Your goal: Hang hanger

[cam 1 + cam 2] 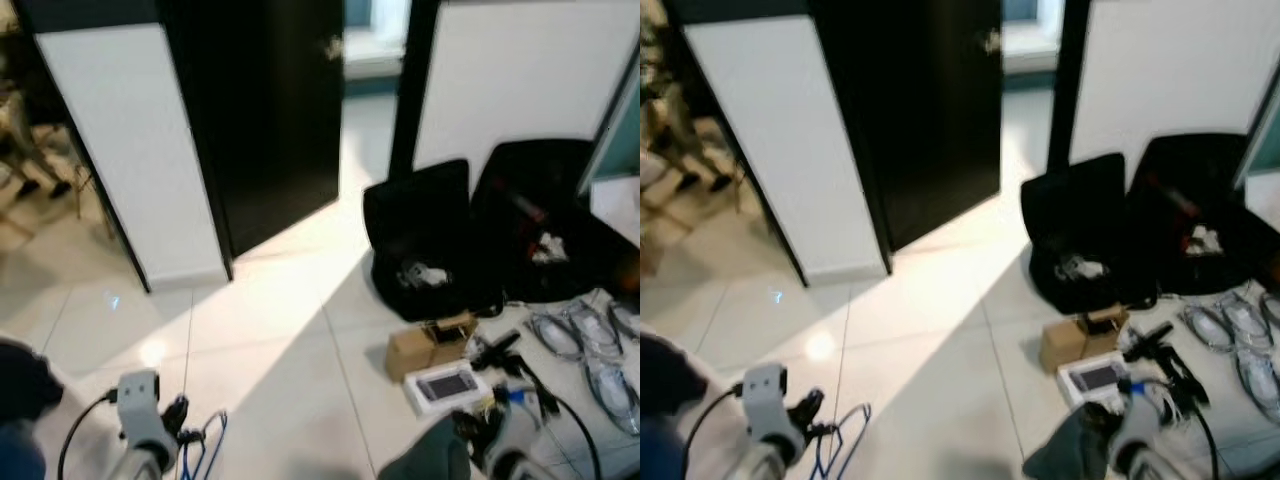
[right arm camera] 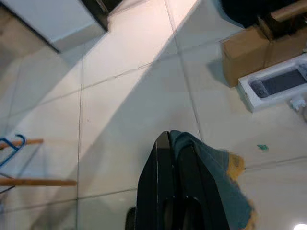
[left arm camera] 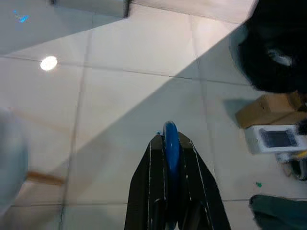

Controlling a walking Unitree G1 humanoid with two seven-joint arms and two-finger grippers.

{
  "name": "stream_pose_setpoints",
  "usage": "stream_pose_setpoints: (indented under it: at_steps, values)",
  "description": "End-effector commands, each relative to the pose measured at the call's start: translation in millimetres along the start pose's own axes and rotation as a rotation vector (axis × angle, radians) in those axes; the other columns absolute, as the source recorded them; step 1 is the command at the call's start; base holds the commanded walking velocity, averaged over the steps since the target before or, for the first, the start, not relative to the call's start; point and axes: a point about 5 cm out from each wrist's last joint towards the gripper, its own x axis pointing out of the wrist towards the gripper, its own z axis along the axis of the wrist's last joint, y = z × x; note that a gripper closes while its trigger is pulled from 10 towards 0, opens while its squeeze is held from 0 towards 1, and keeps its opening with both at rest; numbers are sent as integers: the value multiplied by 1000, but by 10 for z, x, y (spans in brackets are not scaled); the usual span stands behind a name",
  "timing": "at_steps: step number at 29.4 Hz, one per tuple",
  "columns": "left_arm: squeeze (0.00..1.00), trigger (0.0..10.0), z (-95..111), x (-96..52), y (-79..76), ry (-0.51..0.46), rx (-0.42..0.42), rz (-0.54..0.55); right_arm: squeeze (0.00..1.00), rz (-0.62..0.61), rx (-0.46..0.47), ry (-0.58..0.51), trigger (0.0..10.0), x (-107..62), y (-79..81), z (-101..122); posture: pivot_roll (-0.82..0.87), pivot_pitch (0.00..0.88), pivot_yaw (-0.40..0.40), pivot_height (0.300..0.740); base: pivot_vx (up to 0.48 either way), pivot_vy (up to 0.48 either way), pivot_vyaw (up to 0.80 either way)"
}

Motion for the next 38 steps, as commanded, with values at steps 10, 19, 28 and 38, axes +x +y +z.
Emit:
stream_pose_setpoints:
  at_steps: [10, 19, 28, 38]
  values:
    - [0, 10000, 15, -54, -22, 1, 29, -42, 0, 25, -5, -47, 10000, -42, 5, 45, -12, 68, -13, 740, -96, 0, 568]
    - [0, 10000, 27, -112, -35, -18, 28, -43, 0, 38, -7, -56, 10000, -80, 16, 52, -11, 83, -14, 740, -480, 0, 538]
    - [0, 10000, 64, -187, -28, -42, 21, -36, 0, 56, -7, -62, 10000, -131, 46, 48, -3, 114, -24, 740, 0, 0, 528]
    - [0, 10000, 88, -215, -26, -38, 11, -26, 0, 59, -8, -58, 10000, -157, 64, 57, 0, 122, -20, 740, 0, 0, 511]
